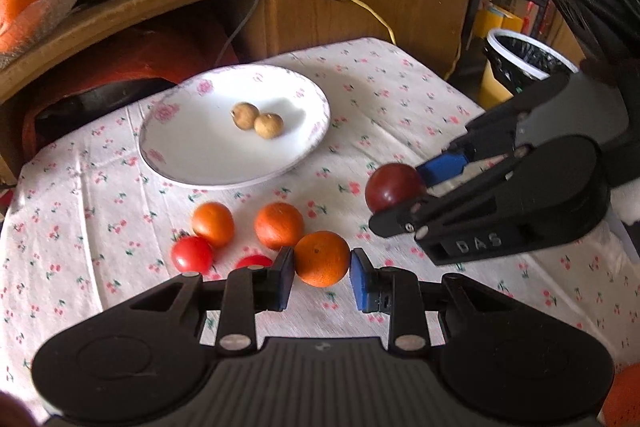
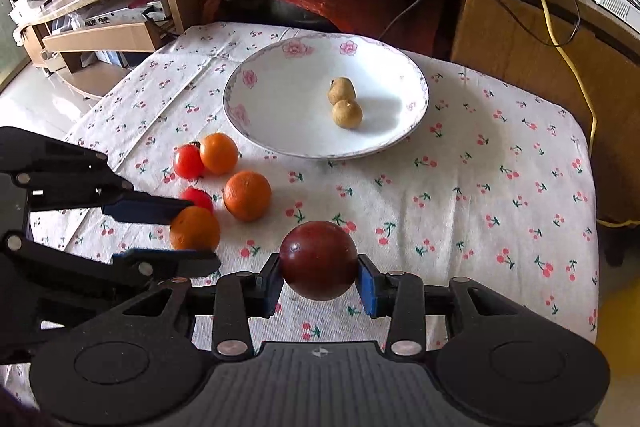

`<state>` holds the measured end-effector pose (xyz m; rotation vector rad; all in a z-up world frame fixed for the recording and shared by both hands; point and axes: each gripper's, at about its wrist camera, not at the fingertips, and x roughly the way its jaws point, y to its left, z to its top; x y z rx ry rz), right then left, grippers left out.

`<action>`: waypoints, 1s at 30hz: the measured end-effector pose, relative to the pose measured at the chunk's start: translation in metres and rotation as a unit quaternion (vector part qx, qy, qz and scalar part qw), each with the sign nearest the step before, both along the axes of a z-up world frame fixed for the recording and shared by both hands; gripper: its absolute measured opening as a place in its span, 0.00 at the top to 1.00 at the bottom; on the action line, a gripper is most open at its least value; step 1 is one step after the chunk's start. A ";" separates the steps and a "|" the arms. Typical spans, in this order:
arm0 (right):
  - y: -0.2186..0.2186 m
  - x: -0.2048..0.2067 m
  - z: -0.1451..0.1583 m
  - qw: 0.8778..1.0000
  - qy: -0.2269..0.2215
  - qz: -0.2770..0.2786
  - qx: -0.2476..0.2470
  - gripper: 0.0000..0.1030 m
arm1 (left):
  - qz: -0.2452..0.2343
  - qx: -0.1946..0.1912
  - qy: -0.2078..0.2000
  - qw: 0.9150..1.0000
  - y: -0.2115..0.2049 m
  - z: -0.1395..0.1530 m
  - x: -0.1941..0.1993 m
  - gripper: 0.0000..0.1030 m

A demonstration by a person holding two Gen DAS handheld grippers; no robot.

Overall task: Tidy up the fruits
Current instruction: 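Carry the tangerine in the left tool to the bowl while the right tool carries the plum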

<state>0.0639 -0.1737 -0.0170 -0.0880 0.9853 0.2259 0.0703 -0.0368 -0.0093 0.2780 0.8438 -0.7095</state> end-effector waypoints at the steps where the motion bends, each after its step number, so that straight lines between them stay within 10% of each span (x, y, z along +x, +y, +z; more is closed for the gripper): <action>1: 0.001 0.002 0.000 1.000 0.000 0.000 0.000 0.67 | 0.002 -0.001 -0.003 1.000 0.000 0.002 0.002 0.63; 30: -0.001 0.061 0.013 0.998 -0.040 -0.052 0.014 0.67 | 0.075 -0.019 -0.025 0.997 -0.004 0.011 0.065 0.65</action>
